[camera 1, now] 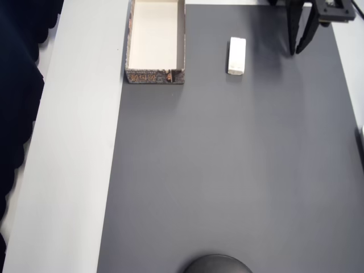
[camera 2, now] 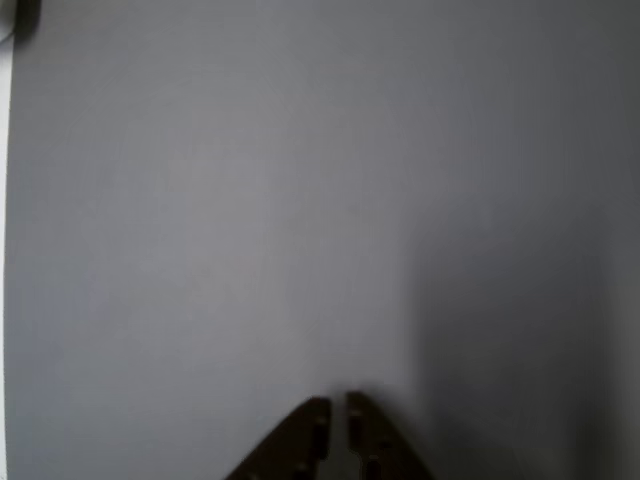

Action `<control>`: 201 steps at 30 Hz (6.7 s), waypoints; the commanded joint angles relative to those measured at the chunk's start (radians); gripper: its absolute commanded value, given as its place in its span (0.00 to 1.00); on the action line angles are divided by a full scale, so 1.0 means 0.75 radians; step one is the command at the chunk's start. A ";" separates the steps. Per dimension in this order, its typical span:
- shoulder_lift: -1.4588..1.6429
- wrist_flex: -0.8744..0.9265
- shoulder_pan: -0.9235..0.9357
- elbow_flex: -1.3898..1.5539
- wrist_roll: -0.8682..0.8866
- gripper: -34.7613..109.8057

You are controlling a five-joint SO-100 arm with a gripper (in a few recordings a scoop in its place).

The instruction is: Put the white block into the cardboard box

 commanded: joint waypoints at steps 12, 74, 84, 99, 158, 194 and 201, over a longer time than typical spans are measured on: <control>0.045 0.006 0.004 0.025 -0.008 0.23; -1.765 -0.096 0.783 -1.207 0.777 0.23; -1.898 -0.217 0.841 -1.280 0.849 0.23; -1.902 -0.225 0.867 -1.274 0.980 0.24; -2.047 -0.427 0.927 -1.246 1.111 0.43; -2.078 -0.507 0.912 -1.107 1.109 0.35; -2.074 -0.446 0.910 -1.100 1.041 0.25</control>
